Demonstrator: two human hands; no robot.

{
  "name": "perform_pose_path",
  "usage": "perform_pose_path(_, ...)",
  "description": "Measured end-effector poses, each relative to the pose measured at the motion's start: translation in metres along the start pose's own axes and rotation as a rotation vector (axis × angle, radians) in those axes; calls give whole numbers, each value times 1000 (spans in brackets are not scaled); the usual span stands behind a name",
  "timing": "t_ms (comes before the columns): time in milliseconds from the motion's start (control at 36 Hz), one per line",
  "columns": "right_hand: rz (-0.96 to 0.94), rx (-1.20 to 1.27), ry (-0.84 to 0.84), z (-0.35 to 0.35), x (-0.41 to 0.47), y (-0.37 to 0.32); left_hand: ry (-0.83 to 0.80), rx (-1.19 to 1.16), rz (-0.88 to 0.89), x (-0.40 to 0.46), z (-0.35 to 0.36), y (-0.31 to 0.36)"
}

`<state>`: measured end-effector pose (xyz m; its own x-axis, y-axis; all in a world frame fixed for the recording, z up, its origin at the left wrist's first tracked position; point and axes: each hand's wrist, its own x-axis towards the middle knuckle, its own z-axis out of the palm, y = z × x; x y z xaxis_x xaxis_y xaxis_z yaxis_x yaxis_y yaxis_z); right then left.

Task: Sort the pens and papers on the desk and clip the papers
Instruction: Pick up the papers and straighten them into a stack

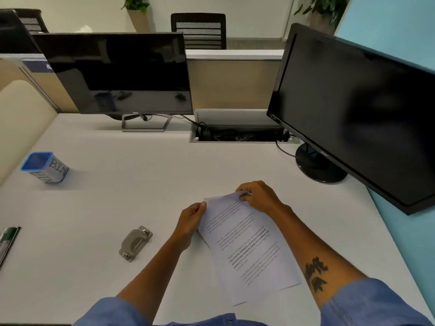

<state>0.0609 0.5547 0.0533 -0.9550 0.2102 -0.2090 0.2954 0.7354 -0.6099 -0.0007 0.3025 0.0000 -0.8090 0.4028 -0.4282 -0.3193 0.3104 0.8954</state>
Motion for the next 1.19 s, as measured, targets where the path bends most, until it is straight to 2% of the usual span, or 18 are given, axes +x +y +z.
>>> perform_pose_path(167,14,1,30,11,6,-2,-19,17,38,6,-6,-1)
perform_pose_path(611,-9,35,97,26,8,0,73,58,-23,22,-6,6)
perform_pose_path(778,-90,61,149,32,4,1,94,56,-32,22,-7,10)
perform_pose_path(944,-190,46,286,26,1,7,121,-24,-51,19,-11,7)
perform_pose_path(1194,139,131,286,20,-7,27,110,-187,-134,21,-16,2)
